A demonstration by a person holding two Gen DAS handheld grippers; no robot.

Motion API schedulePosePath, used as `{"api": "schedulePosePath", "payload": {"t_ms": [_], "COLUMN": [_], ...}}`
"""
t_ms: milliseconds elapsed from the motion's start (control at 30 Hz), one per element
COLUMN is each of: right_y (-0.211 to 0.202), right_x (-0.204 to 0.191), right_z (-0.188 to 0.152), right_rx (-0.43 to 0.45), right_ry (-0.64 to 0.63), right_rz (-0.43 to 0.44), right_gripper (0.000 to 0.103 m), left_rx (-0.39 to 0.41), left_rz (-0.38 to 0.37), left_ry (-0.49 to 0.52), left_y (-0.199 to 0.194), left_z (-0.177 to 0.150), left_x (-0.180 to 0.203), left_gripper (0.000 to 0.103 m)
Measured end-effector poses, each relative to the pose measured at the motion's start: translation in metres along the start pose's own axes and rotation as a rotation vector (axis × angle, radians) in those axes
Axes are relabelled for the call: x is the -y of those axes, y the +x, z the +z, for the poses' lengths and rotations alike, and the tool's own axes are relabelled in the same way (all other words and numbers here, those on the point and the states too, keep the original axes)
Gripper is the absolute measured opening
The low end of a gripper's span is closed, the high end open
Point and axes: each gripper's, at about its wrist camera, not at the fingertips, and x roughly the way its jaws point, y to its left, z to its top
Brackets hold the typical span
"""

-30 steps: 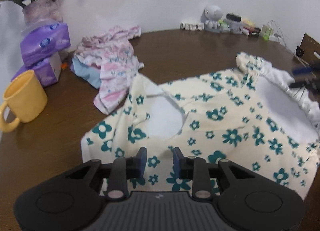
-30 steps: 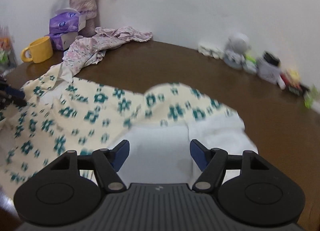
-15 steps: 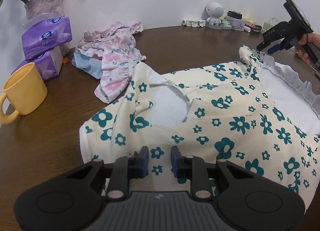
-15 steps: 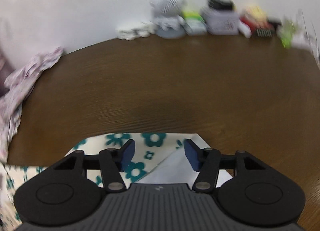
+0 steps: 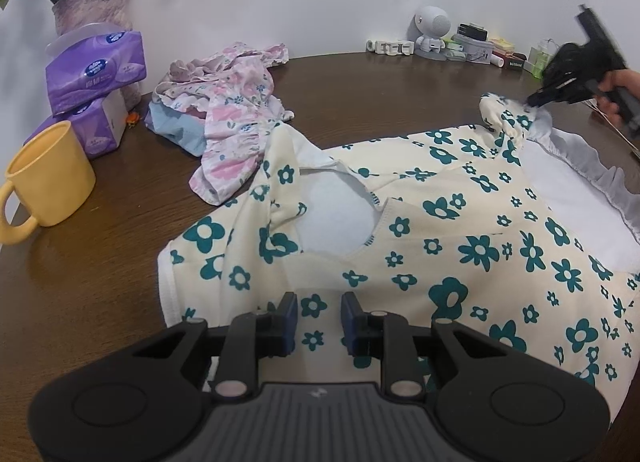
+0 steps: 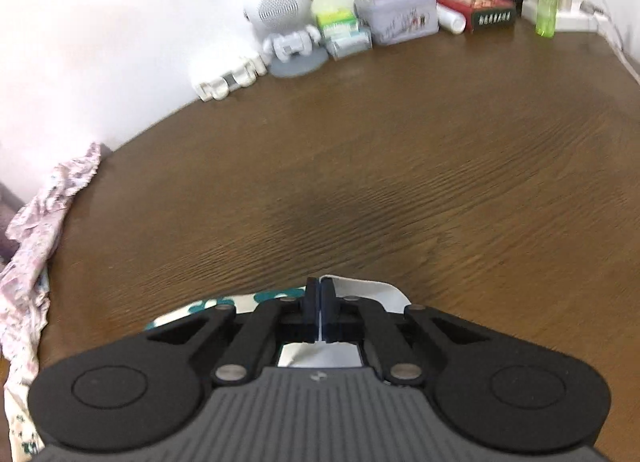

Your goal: Fold clothes

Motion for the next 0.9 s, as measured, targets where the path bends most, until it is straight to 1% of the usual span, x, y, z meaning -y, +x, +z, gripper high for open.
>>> {"api": "schedulePosePath", "payload": {"t_ms": [67, 167, 300, 400, 433, 500, 567, 600, 633, 667, 700, 733, 833, 900], "right_y": [-0.019, -0.036, -0.036, -0.022, -0.016, -0.011, -0.017, -0.025, -0.036, -0.048, -0.063, -0.078, -0.122, -0.147], "right_x": [0.001, 0.005, 0.002, -0.003, -0.003, -0.001, 0.001, 0.002, 0.0, -0.002, -0.008, -0.016, -0.046, -0.073], "right_z": [-0.005, -0.015, -0.03, -0.042, -0.043, -0.045, -0.043, -0.044, -0.046, -0.05, -0.057, -0.066, -0.105, -0.141], "right_rx": [0.006, -0.019, -0.047, -0.037, -0.035, -0.023, -0.019, -0.016, -0.011, -0.006, -0.004, -0.005, -0.036, -0.066], "right_ry": [-0.035, -0.118, -0.194, -0.222, -0.213, -0.181, -0.164, -0.162, -0.177, -0.196, -0.239, -0.289, -0.472, -0.626], "right_rz": [-0.012, -0.081, -0.145, -0.185, -0.187, -0.174, -0.156, -0.136, -0.113, -0.09, -0.063, -0.027, 0.096, 0.156], "right_gripper": [0.0, 0.0, 0.0, 0.001, 0.001, 0.002, 0.008, 0.014, 0.025, 0.032, 0.041, 0.041, 0.041, 0.041], "left_rx": [-0.004, -0.014, -0.029, -0.033, -0.033, -0.039, -0.044, -0.039, -0.03, -0.02, -0.016, -0.012, -0.035, -0.055], "left_rz": [0.006, 0.016, 0.027, 0.038, 0.042, 0.051, 0.051, 0.05, 0.05, 0.05, 0.05, 0.049, 0.014, -0.016], "left_ry": [-0.003, -0.004, -0.009, -0.023, -0.028, -0.039, -0.05, -0.052, -0.048, -0.044, -0.042, -0.039, -0.015, 0.001], "left_y": [0.0, 0.001, 0.001, 0.001, 0.001, 0.0, -0.005, -0.009, -0.016, -0.022, -0.028, -0.035, -0.044, -0.048], "left_z": [0.001, 0.002, 0.004, 0.005, 0.004, 0.005, 0.005, 0.006, 0.006, 0.007, 0.007, 0.008, 0.004, -0.001], "left_x": [0.001, 0.003, 0.004, 0.005, 0.005, 0.006, 0.005, 0.006, 0.005, 0.005, 0.004, 0.004, 0.008, 0.014], "left_gripper": [0.022, 0.022, 0.022, 0.022, 0.022, 0.023, 0.023, 0.024, 0.025, 0.028, 0.036, 0.039, 0.039, 0.037]}}
